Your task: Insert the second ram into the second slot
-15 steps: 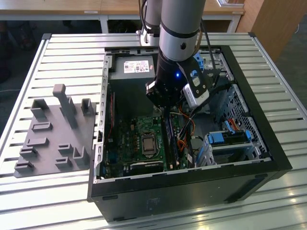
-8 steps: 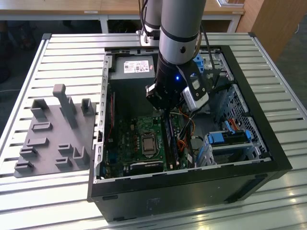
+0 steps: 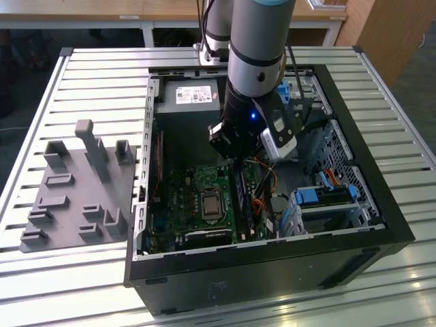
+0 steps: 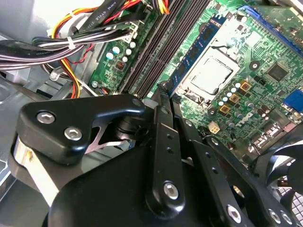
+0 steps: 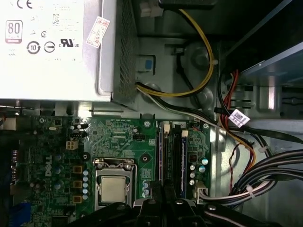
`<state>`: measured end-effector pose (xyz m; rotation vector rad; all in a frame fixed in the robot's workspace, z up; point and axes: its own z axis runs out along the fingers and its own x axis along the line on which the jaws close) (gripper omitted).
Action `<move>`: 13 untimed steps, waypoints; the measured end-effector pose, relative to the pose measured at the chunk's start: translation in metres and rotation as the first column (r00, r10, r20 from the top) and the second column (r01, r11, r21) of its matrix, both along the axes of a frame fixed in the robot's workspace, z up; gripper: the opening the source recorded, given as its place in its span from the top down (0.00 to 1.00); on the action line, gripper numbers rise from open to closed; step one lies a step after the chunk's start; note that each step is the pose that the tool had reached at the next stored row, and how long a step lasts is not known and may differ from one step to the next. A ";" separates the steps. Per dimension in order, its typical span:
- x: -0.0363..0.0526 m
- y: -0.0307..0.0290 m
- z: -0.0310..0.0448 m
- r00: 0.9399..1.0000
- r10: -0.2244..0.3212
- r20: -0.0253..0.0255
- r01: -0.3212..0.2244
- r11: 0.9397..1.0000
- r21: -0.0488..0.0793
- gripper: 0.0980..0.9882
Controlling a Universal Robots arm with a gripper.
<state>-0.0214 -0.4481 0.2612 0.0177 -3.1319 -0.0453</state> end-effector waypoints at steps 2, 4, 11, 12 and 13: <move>0.0000 -0.0001 -0.0006 1.000 0.000 0.000 0.000 1.000 0.000 0.96; 0.0000 -0.0004 -0.0009 1.000 0.000 0.000 0.000 1.000 0.000 0.96; 0.0001 -0.0028 -0.0018 1.000 0.000 -0.003 0.000 1.000 0.000 0.96; 0.0003 -0.0029 -0.0020 1.000 0.000 -0.004 0.000 1.000 0.000 0.96; 0.0005 -0.0030 -0.0022 1.000 0.000 -0.005 0.000 1.000 0.000 0.96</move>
